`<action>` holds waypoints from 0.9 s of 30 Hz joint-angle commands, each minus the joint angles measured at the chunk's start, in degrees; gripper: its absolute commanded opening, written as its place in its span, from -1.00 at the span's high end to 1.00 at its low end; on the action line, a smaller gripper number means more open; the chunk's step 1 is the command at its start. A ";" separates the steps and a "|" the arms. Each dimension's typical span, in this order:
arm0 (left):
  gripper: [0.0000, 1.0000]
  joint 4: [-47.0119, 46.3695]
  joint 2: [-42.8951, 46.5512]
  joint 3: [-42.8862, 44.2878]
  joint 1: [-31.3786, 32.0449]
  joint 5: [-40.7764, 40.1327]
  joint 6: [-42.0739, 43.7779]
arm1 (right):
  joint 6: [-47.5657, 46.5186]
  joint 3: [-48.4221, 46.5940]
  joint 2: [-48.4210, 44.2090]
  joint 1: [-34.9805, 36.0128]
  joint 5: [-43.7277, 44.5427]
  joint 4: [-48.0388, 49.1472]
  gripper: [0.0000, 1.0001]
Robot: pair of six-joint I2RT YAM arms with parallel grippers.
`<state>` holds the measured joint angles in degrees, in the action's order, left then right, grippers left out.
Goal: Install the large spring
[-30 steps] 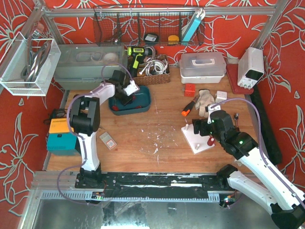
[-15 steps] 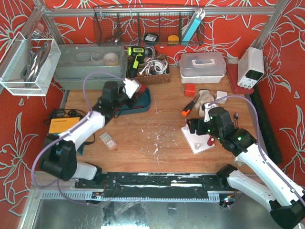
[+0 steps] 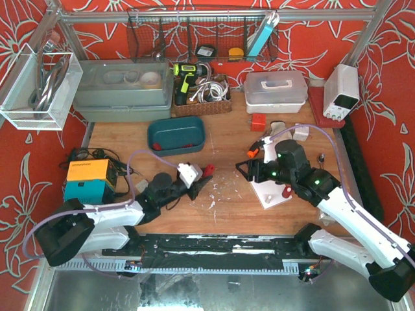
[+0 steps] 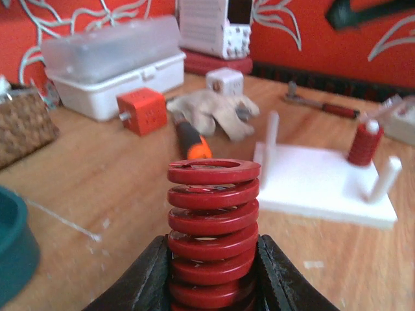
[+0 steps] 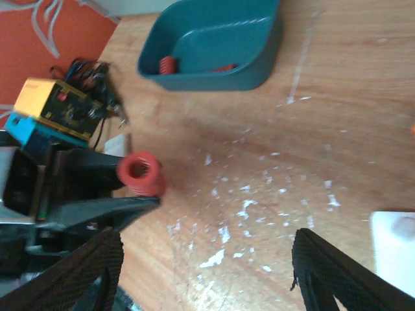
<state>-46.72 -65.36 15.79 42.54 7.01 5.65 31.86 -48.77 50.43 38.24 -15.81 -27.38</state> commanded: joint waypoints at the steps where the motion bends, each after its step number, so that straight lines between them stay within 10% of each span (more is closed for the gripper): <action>1: 0.93 -13.78 0.84 -6.17 5.03 -7.74 3.07 | 3.40 1.19 1.16 5.93 -0.72 4.61 -0.44; 27: 0.99 -21.84 0.28 -8.69 8.12 -1.97 5.60 | 2.90 -2.93 22.17 14.57 -2.86 18.45 -0.21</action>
<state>-62.98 -65.73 5.91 49.98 3.29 10.39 34.06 -51.46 70.59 52.12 -15.49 -12.40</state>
